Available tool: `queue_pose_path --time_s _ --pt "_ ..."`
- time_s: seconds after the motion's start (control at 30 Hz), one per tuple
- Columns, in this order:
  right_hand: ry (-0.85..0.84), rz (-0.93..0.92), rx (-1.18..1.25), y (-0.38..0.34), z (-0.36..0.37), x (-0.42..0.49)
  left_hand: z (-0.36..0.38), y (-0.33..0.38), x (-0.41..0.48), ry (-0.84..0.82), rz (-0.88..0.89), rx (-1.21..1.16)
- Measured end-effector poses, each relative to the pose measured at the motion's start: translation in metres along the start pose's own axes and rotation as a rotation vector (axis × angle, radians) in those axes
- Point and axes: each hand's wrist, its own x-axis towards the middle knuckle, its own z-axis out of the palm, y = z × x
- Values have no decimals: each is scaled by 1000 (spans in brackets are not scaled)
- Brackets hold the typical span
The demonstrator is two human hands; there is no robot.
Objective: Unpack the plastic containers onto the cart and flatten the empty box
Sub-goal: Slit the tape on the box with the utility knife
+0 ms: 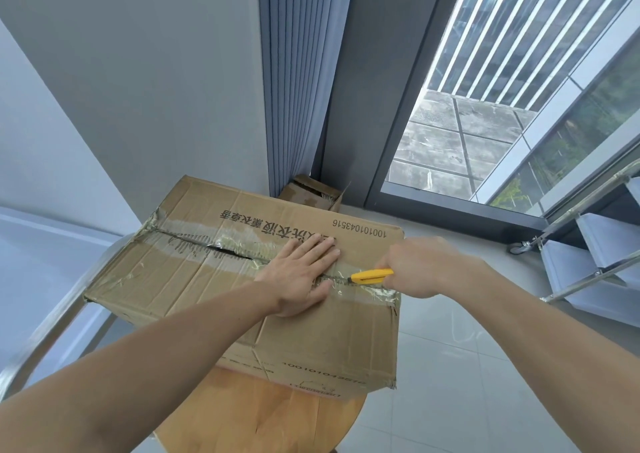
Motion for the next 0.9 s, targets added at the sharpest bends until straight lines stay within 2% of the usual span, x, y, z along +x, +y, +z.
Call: queue_pose_path --time_s 0.27,0.6,0.73,0.9 --pt "-26 11 -85 17 -3 -7 0 0 0 -14 -16 7" --pt "8 4 -38 21 12 -6 0 18 8 -2 -24 23" --pt "-57 -12 -8 28 7 -10 1 29 14 6 -13 23" --pt "-121 36 -94 40 2 -16 2 27 14 10 -12 40"
